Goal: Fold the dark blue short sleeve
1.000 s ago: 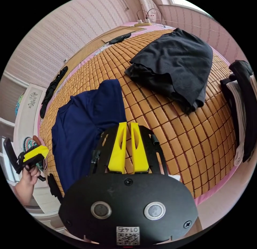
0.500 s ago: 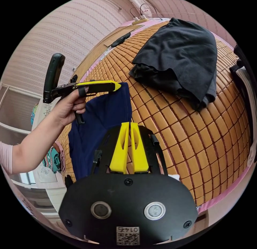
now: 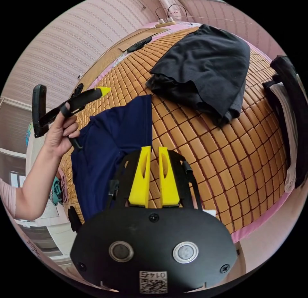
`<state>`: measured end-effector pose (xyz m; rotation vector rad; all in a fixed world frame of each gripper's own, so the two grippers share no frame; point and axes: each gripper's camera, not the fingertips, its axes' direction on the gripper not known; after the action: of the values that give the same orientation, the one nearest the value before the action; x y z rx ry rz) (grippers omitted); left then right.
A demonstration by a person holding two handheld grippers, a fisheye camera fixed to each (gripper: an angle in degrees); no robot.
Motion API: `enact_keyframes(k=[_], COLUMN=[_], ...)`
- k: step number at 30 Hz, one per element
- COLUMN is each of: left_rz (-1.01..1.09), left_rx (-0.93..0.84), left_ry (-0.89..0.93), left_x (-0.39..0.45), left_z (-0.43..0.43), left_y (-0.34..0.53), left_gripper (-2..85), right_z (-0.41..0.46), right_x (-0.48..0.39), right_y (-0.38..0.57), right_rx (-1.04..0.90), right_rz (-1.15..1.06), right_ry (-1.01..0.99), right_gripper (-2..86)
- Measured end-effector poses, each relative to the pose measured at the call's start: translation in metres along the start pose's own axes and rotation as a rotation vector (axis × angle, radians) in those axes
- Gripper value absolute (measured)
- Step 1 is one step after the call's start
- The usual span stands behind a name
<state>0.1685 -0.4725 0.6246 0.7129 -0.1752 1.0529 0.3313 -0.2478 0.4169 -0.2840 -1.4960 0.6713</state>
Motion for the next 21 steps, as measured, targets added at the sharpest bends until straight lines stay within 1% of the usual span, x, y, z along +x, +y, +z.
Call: enact_keyframes(k=[2,4,5,7,9,10,12,13,15,16,17,19,21], left_rz=[-0.041,-0.125,-0.153,-0.277,-0.371,-0.442,-0.530,-0.565,-0.599,-0.608,-0.610,-0.599,-0.579], left_rx=[0.060,0.091,0.087,0.049,0.019,-0.005,-0.019,-0.016,-0.013,-0.010,-0.006,0.019,0.026], left_ry=[-0.065,-0.214,-0.253,-0.390,-0.456,-0.471,-0.483,-0.494,-0.507,-0.510,-0.511,-0.495,-0.476], left_x=[-0.011,-0.027,-0.032,-0.051,-0.064,-0.074,-0.085,-0.089,-0.095,-0.098,-0.100,-0.107,-0.113], left_z=[-0.044,-0.096,-0.107,-0.146,-0.168,-0.180,-0.197,-0.206,-0.218,-0.223,-0.226,-0.233,-0.235], left_y=[0.029,0.086,0.102,0.168,0.215,0.244,0.278,0.295,0.312,0.318,0.320,0.323,0.321], left_gripper=[5.2,5.1,5.1,5.1,5.1,5.1,5.1,5.1,5.1,5.1,5.1,5.4,6.3], right_z=[-0.009,-0.017,-0.021,-0.021,-0.010,-0.006,0.011,0.015,0.032,0.038,0.052,0.072,0.095], right_x=[-0.006,-0.018,-0.032,-0.062,-0.118,-0.134,-0.199,-0.215,-0.278,-0.294,-0.324,-0.365,-0.412], right_y=[-0.003,-0.006,-0.009,-0.015,-0.026,-0.029,-0.039,-0.041,-0.046,-0.048,-0.051,-0.055,-0.057], right_rx=[0.008,0.022,0.027,0.023,-0.021,-0.034,-0.090,-0.099,-0.117,-0.136,-0.182,-0.224,-0.260], right_rz=[-0.001,-0.031,-0.071,-0.158,-0.333,-0.377,-0.541,-0.579,-0.709,-0.740,-0.793,-0.856,-0.936], right_ry=[0.028,0.045,0.034,-0.011,-0.064,-0.073,-0.134,-0.150,-0.190,-0.195,-0.198,-0.190,-0.132], right_gripper=[6.4,6.1,5.6,5.1,5.1,5.2,5.8,6.0,6.5,6.7,7.3,8.2,9.4])
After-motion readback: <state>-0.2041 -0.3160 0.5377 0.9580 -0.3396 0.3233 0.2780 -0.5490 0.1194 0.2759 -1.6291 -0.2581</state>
